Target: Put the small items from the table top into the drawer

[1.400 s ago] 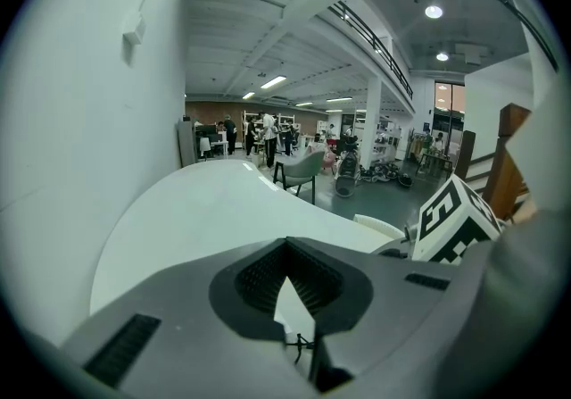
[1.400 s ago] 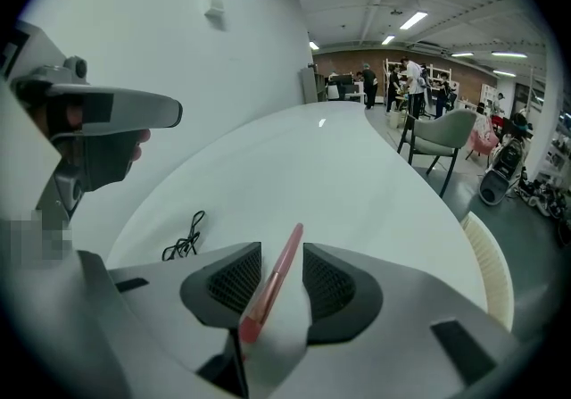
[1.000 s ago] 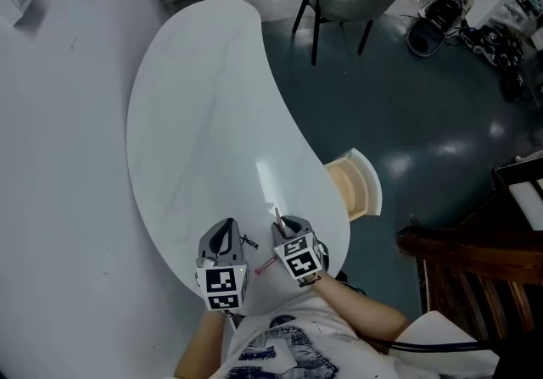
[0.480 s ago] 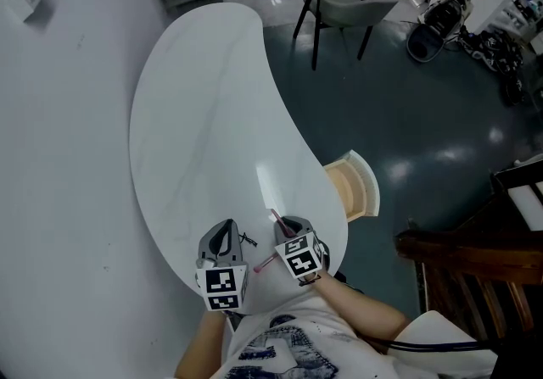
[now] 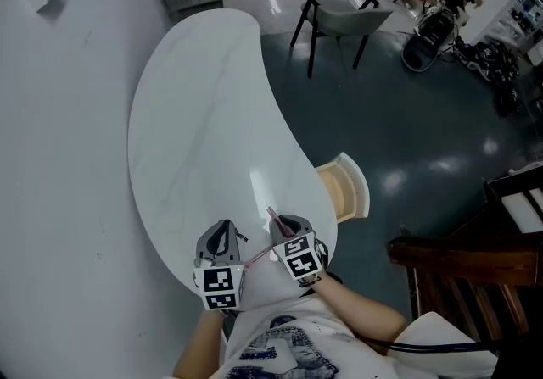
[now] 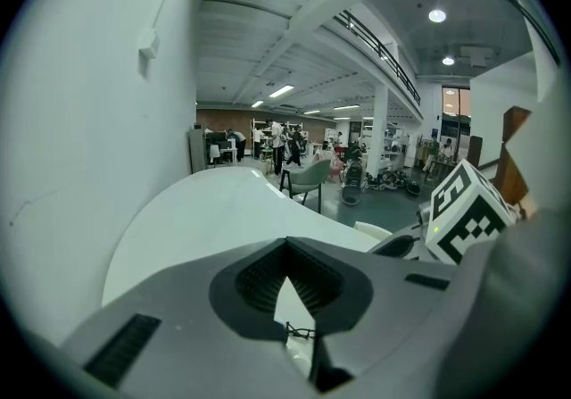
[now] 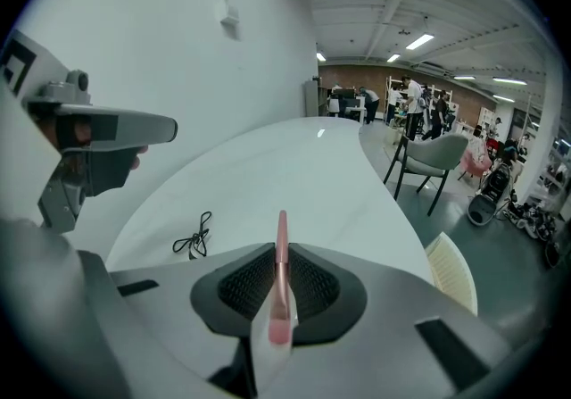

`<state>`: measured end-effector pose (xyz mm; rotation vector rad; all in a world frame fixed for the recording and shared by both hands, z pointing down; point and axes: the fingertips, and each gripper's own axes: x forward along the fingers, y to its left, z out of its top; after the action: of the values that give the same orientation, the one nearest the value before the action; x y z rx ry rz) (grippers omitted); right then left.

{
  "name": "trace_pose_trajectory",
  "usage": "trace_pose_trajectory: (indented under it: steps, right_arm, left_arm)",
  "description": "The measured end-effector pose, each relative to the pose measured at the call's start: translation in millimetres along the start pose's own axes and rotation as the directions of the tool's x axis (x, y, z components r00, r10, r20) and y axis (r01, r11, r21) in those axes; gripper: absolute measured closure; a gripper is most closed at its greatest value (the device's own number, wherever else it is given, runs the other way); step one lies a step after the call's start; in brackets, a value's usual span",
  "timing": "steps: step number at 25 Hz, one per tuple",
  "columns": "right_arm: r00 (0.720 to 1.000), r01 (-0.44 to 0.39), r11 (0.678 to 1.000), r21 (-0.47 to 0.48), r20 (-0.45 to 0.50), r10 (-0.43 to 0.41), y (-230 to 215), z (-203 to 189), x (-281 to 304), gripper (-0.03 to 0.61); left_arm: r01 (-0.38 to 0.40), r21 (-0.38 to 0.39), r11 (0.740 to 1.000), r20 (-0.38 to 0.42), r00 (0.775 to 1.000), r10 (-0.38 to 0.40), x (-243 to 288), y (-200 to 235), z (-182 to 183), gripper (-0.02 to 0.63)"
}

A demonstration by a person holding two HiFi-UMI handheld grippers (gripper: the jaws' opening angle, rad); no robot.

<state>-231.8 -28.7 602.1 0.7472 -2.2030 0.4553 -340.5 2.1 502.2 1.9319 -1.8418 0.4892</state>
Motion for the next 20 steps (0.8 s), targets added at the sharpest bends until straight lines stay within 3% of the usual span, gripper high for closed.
trace_pose_trajectory:
  steps: [9, 20]
  right_arm:
    - [0.996, 0.006, 1.000, 0.005, 0.085, -0.006, -25, 7, -46, 0.518]
    - [0.986, -0.011, 0.999, 0.030, 0.168, 0.006, -105, -3, -107, 0.518]
  left_arm:
    - [-0.009, 0.020, 1.000, 0.004, 1.000, 0.009, -8, -41, -1, 0.594]
    - [-0.035, 0.049, 0.998, 0.015, 0.999, 0.035, 8, -133, 20, 0.594]
